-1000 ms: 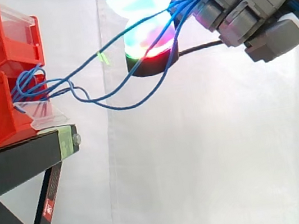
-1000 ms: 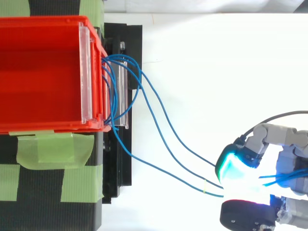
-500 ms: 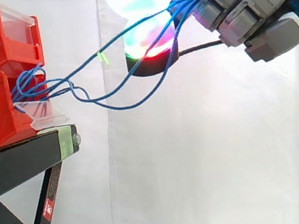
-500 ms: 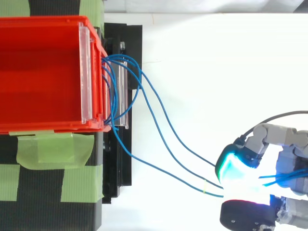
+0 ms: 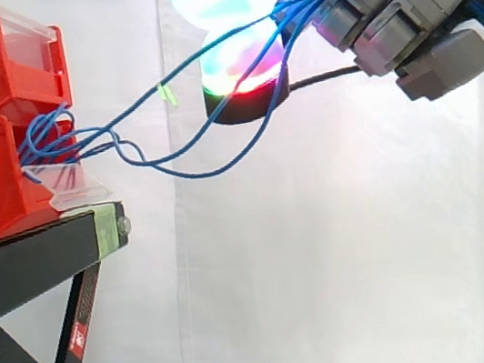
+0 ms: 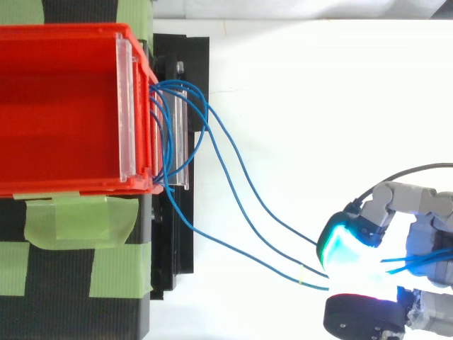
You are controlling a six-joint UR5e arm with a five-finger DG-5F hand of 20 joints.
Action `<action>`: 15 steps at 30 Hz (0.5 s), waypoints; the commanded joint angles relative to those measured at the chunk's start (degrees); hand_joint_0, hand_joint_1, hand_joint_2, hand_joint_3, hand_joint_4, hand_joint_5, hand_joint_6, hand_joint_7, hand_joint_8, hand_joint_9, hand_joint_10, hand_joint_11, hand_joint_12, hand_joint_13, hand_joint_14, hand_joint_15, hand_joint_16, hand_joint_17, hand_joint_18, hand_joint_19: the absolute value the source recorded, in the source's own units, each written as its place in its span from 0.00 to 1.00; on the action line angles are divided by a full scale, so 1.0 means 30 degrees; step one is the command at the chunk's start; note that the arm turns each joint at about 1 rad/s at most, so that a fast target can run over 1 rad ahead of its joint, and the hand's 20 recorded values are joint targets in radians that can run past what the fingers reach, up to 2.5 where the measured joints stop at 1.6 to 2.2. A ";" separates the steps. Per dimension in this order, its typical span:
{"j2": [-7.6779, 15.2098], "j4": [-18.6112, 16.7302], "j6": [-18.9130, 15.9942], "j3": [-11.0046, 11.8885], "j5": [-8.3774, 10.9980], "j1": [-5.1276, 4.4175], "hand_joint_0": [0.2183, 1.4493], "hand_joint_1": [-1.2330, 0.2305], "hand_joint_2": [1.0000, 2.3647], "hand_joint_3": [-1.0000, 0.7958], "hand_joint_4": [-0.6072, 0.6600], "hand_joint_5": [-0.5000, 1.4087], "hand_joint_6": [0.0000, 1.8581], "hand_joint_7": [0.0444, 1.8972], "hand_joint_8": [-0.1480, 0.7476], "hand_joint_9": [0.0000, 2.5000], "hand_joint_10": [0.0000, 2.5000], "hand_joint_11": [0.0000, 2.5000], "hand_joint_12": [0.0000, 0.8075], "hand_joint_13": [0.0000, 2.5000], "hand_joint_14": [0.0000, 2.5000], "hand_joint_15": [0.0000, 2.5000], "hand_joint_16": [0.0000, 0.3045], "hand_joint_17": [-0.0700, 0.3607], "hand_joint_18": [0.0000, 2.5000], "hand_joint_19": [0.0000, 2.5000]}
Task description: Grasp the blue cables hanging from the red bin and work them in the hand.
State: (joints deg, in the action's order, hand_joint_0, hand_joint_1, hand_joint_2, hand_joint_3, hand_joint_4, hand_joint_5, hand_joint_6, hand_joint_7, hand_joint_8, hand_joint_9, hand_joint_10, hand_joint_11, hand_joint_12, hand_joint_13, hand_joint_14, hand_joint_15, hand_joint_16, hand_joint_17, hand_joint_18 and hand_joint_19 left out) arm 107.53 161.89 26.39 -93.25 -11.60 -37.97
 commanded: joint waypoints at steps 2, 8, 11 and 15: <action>-0.0014 0.0000 -0.0006 0.0000 0.0000 0.0000 0.56 0.41 0.02 0.32 0.69 0.41 0.48 0.67 0.66 0.22 1.00 1.00 0.56 0.36 1.00 0.54 0.17 0.43 0.61 0.55; 0.0015 0.0000 -0.0006 0.0000 0.0000 0.0000 0.57 0.41 0.02 0.31 0.69 0.42 0.47 0.67 0.67 0.22 1.00 1.00 0.56 0.36 1.00 0.54 0.17 0.43 0.61 0.55; -0.0014 0.0000 0.0023 0.0000 0.0000 0.0000 0.57 0.41 0.02 0.31 0.69 0.42 0.47 0.67 0.67 0.22 1.00 1.00 0.56 0.36 1.00 0.54 0.17 0.44 0.61 0.55; -0.0014 0.0000 -0.0006 0.0000 0.0000 0.0000 0.57 0.41 0.02 0.31 0.69 0.42 0.47 0.67 0.66 0.22 1.00 1.00 0.56 0.36 1.00 0.54 0.17 0.43 0.61 0.55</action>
State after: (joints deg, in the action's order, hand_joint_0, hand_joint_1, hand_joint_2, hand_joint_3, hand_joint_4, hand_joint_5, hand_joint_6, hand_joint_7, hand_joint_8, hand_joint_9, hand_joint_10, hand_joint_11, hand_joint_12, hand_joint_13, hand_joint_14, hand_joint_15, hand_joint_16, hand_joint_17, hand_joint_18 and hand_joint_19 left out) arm 107.52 161.89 26.39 -93.25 -11.60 -37.97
